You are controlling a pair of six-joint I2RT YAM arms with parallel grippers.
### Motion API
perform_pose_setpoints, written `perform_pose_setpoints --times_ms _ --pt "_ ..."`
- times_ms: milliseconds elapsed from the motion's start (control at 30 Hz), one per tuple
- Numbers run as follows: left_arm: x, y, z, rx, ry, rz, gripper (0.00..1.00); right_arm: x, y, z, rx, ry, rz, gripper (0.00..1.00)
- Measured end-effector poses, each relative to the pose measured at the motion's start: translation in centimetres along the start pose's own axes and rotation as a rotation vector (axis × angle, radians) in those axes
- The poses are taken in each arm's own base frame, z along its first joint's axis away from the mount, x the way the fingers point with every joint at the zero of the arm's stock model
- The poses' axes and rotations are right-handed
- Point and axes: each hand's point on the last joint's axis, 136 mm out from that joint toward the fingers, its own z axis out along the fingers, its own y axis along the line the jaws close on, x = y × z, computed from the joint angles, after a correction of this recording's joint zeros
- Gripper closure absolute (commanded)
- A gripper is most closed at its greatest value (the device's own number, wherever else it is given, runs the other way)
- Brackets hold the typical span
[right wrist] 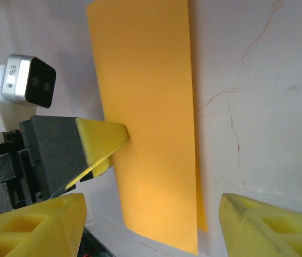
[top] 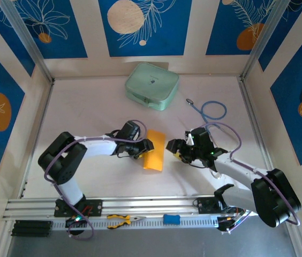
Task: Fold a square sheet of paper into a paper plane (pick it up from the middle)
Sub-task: Hold the paper at the center of the table.
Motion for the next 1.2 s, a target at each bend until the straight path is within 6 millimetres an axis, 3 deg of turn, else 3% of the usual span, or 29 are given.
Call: perform_pose_setpoints --times_ms 400,867,1200 --pt "-1.5 1.3 -1.2 -0.158 -0.063 0.139 0.39 0.5 0.5 0.7 0.004 0.028 -0.015 0.42" --pt "-2.0 1.0 -1.0 -0.205 -0.037 0.267 0.4 1.1 0.1 1.5 0.03 0.054 -0.018 0.43" --pt "-2.0 1.4 -0.7 -0.252 0.008 0.336 0.41 0.6 0.5 2.4 0.032 0.058 -0.025 0.62"
